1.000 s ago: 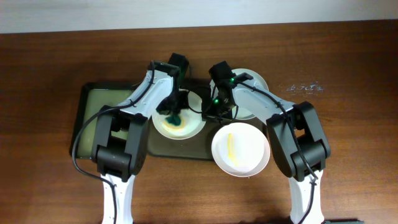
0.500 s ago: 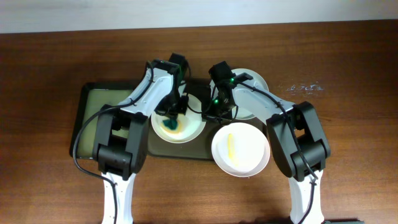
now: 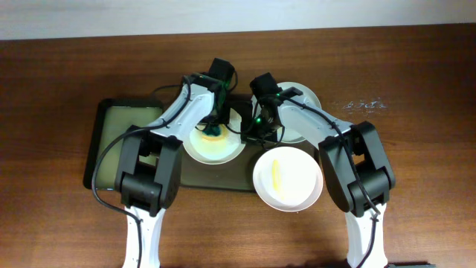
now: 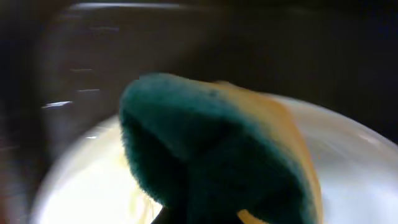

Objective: Clean dirty plates on tray and stack at the side
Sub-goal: 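Scrub the left plate with the sponge while the right gripper holds it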

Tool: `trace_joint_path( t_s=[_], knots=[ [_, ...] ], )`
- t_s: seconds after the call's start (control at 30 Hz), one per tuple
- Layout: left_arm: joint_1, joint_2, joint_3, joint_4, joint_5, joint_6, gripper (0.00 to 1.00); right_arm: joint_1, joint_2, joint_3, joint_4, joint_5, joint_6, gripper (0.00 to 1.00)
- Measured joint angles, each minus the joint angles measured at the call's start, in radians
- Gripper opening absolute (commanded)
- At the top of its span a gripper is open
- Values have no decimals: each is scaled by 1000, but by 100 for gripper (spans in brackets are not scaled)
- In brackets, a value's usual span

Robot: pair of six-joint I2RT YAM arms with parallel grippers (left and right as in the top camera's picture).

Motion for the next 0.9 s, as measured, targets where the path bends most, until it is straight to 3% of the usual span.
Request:
trace_joint_path(
  t_s=[0.13, 0.2, 0.37, 0.43, 0.53, 0.63, 0.73, 0.8, 0.87, 0.9],
  knots=[
    [2, 0, 2, -193, -180, -69, 0, 3, 0, 0, -5, -4, -14, 4],
    [9, 1, 2, -254, -121, -8, 0, 3, 0, 0, -9, -5, -23, 4],
    [32, 2, 4, -323, 289, 288, 0, 3, 0, -1, -11, -7, -27, 4],
    [31, 2, 3, -269, 400, 328, 0, 3, 0, -1, -13, -8, -26, 4],
    [30, 2, -1, -156, 418, 293, 0, 2, 0, -1, -9, -7, -18, 4],
    [14, 2, -1, -79, 302, 144, 0, 0, 0, -1, 0, -3, -3, 4],
    [-6, 0, 4, -110, -87, -100, 0, 0, 0, -1, -1, -4, -4, 4],
    [5, 3, 2, -153, -199, -165, 0, 2, 0, -1, -1, -5, -6, 4],
    [8, 4, 2, -188, -216, -188, 0, 3, 0, -1, -3, -7, -8, 4],
    [11, 4, 2, -210, -154, -138, 0, 3, 0, -1, -7, -7, -10, 4]
  ],
)
